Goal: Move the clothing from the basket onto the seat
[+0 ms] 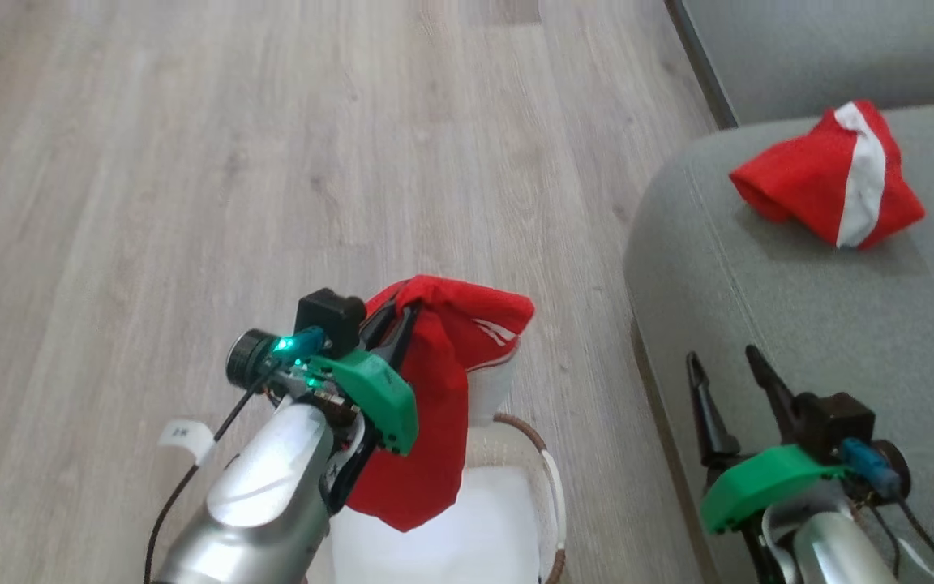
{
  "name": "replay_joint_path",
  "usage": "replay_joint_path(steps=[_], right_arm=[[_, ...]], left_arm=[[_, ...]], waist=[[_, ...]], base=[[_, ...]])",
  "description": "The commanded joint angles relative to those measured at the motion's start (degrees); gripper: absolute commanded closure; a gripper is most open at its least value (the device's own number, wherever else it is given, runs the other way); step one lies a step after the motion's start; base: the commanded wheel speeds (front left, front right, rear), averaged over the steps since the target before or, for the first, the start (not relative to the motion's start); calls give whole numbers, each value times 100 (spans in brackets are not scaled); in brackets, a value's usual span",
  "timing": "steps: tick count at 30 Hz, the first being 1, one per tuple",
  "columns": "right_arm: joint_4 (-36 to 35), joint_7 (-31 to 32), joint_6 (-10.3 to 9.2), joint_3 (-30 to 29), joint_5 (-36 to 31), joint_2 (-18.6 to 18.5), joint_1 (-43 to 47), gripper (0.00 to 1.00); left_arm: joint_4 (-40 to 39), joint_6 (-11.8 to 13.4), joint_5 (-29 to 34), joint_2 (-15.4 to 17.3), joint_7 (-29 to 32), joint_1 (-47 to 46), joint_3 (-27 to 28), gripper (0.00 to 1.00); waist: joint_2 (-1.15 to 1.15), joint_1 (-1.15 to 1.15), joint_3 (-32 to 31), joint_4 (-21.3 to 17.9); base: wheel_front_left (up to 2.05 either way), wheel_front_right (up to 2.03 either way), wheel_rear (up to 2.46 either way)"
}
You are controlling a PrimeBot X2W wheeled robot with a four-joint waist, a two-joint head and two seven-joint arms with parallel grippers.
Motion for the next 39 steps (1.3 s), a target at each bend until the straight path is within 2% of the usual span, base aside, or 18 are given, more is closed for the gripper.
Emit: replay_joint_path(steps=[1, 16, 27, 36, 37, 38, 39], right_arm=[[-151, -37, 41, 193, 15, 9, -105, 0], [-74, -37, 41, 999, -4, 9, -610, 0], [294, -37, 41, 1673, 146, 9, -1448, 0], [698, -37, 41, 1956, 216, 9, -1990, 0], [742, -37, 41, 1981, 237, 9, -2050, 10], [785, -37, 41, 2013, 276, 9, -2101, 56], [834, -37, 41, 2042, 316, 9, -2144, 71]], left_arm=[[-274, 50, -46, 100, 27, -455, 175, 100], [-1021, 112, -162, 51, 332, -901, 95, 100], [-1404, 203, -209, 10, 364, -819, -132, 100], [-1580, 240, -286, -1, 351, -647, -257, 100], [-1591, 248, -292, -2, 352, -630, -270, 100], [-1601, 254, -300, -3, 352, -615, -283, 100], [-1606, 260, -309, -4, 350, -602, -292, 100]], waist=[[-1, 0, -179, 117], [-1, 0, -465, 211], [-1, 0, -448, 341], [-1, 0, -403, 495], [-1, 0, -395, 515], [-1, 0, -389, 536], [-1, 0, -383, 551]], base=[[0, 0, 0], [0, 0, 0], [0, 0, 0], [0, 0, 0], [0, 0, 0], [0, 0, 0], [0, 0, 0]])
